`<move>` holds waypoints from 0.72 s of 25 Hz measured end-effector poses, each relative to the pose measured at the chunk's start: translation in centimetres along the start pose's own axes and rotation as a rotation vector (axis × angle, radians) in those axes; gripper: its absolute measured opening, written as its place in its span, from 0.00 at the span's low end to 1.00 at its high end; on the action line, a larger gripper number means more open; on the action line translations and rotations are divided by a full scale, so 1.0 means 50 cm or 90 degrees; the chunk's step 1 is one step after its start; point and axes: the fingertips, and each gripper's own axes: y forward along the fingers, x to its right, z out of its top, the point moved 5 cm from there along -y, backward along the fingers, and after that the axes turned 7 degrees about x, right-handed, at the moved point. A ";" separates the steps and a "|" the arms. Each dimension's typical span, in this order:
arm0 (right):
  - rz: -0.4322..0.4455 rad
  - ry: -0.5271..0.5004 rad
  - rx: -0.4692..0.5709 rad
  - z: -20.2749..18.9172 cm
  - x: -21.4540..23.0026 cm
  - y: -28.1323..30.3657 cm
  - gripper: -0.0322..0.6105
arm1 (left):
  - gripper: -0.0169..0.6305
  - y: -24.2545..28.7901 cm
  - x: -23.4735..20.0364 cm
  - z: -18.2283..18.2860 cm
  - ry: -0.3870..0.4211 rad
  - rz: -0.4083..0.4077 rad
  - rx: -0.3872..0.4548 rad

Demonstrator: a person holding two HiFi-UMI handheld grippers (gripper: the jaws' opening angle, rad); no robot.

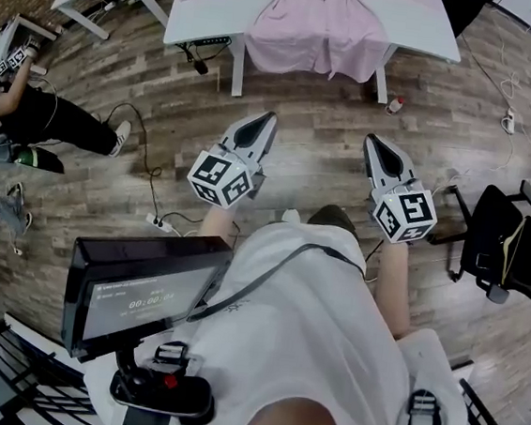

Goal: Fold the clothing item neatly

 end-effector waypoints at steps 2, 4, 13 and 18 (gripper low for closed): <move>0.000 0.002 -0.001 0.000 0.002 0.012 0.05 | 0.03 0.002 -0.009 -0.001 -0.002 0.001 -0.003; 0.004 0.003 -0.001 0.002 0.005 0.027 0.05 | 0.03 0.008 -0.020 -0.001 -0.003 0.002 -0.006; 0.041 -0.006 -0.002 0.016 0.064 0.121 0.05 | 0.03 0.062 -0.077 0.009 0.001 0.039 -0.001; 0.064 -0.007 -0.008 0.028 0.105 0.187 0.05 | 0.03 0.112 -0.104 0.023 0.007 0.049 0.004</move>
